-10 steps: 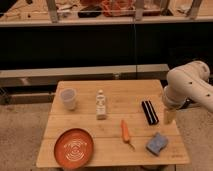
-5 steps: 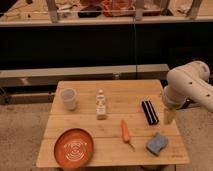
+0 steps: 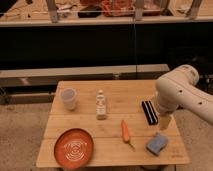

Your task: Drag the ceramic bowl in a circle

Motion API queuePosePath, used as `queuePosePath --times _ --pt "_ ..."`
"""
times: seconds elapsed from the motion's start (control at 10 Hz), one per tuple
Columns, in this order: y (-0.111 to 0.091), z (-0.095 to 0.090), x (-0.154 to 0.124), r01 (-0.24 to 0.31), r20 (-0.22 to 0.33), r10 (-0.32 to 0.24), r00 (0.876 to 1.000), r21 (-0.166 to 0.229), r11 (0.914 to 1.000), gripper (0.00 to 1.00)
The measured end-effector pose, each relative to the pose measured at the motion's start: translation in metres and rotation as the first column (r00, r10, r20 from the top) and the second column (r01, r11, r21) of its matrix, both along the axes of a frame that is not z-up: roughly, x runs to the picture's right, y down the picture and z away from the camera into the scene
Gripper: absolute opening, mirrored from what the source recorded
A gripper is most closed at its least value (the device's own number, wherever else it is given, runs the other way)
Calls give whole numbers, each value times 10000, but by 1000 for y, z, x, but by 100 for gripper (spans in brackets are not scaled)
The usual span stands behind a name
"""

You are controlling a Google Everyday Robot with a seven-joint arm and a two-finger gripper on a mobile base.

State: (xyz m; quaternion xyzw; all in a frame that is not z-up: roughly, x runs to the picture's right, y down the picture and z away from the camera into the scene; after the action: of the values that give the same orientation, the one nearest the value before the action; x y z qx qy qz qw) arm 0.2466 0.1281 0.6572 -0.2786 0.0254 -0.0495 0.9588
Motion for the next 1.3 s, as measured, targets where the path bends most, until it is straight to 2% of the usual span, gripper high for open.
queuePosePath --times 0.4,0.8,1.3 --pt "9 -13 -21 996 351 -997 9944 39 9950 80" --pt "24 -25 -40 2023 882 -2030 9752 167 9792 80" --pt "39 -30 -68 2981 1547 -3009 9410 417 9536 80"
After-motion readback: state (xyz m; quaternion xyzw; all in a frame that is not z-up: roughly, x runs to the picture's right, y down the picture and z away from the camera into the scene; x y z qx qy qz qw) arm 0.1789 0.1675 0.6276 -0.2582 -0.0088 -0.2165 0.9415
